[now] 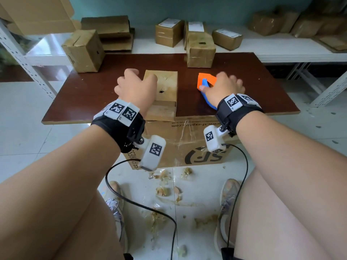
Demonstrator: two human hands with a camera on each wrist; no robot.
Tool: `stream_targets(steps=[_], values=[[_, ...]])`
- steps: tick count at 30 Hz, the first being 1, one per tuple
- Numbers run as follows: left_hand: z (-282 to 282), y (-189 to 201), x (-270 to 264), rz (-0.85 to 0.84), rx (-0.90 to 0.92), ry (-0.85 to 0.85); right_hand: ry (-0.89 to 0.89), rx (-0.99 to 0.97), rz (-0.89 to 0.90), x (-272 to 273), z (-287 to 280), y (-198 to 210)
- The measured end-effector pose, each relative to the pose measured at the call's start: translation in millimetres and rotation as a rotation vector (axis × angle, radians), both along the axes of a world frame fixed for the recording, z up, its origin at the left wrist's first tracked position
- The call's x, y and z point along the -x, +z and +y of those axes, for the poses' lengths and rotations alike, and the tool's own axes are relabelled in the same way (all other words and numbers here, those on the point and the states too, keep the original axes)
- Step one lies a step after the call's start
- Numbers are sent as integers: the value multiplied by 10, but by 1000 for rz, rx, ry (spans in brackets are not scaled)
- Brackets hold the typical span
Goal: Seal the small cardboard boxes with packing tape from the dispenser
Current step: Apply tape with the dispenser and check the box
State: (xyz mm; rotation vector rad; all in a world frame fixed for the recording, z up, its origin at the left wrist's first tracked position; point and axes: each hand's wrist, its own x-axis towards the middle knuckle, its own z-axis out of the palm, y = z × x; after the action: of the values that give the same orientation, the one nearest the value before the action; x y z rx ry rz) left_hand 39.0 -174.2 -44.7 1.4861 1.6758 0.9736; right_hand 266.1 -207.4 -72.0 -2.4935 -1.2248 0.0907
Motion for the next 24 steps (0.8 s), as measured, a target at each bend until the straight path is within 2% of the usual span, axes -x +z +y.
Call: stream_targets(steps=[3, 5, 9, 12, 15, 20, 24], values=[[-42, -24, 32, -111, -57, -46, 38, 220, -64, -63, -25, -73], [-81, -17, 26, -147, -92, -99, 39, 217, -62, -94, -46, -54], [-173, -13, -20, -136, -116, -195, -6, 45, 131, -83, -62, 53], [-189, -4, -90, -160, -78, -248, -11, -181, 334, -23, -104, 220], [-184, 32, -143, -195, -81, -261, 94, -347, 417, 99, -239, 430], [-252, 54, -226, 16, -120, -382, 157, -499, 453, 247, -521, 620], [-312, 61, -277, -56, -133, -429, 187, -530, 676, 356, -648, 671]])
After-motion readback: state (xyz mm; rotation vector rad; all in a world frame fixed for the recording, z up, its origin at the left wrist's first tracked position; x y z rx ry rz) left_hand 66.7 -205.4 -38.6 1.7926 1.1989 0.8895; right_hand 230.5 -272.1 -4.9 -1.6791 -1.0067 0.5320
